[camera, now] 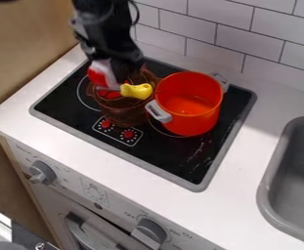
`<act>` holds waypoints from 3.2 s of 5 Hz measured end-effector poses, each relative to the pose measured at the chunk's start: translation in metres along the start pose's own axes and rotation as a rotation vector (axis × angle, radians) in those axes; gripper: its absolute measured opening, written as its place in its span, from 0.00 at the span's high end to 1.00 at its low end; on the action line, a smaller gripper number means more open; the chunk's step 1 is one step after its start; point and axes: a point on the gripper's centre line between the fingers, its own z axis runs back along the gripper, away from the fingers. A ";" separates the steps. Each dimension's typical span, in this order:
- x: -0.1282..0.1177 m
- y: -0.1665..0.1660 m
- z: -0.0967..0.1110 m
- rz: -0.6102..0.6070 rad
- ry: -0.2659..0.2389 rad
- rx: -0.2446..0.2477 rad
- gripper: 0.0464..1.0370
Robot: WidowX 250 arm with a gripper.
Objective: Move white object in the bottom of the right side burner
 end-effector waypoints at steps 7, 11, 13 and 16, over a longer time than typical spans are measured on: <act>0.004 -0.075 -0.012 0.124 -0.078 0.015 0.04; -0.011 -0.051 -0.012 0.100 0.037 0.055 0.04; -0.012 -0.023 -0.005 0.005 0.053 0.102 0.04; -0.023 0.012 -0.007 -0.097 0.079 0.033 0.04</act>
